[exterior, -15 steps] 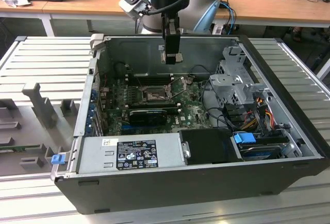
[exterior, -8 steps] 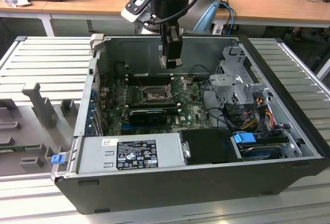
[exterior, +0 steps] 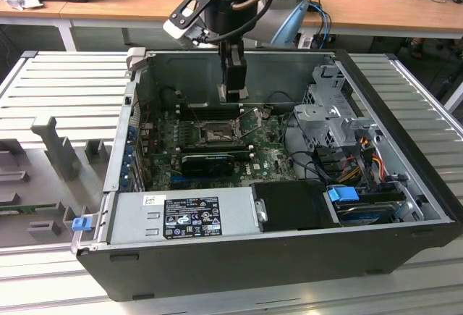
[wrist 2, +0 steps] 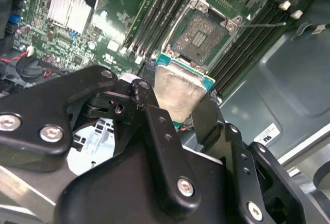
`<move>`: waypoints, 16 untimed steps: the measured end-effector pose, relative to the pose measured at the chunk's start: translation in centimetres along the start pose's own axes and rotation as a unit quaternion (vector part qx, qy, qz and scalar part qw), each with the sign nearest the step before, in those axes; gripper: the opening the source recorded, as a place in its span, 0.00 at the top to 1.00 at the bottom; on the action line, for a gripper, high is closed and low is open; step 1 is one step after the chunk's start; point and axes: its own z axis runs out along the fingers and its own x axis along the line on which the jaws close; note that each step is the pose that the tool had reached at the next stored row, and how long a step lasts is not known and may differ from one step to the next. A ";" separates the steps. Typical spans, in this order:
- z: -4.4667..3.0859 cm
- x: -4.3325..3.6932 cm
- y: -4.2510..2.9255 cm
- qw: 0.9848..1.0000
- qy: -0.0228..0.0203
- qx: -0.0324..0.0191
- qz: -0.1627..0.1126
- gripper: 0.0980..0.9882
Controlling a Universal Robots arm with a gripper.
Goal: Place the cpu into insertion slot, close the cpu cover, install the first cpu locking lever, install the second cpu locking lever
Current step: 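Place the cpu into insertion slot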
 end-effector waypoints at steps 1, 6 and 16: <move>0.16 0.01 -0.02 1.000 0.000 0.001 0.000 0.52; 1.11 0.02 -0.09 1.000 0.000 0.003 0.001 0.52; 3.67 -0.02 -0.27 1.000 0.000 0.007 0.002 0.52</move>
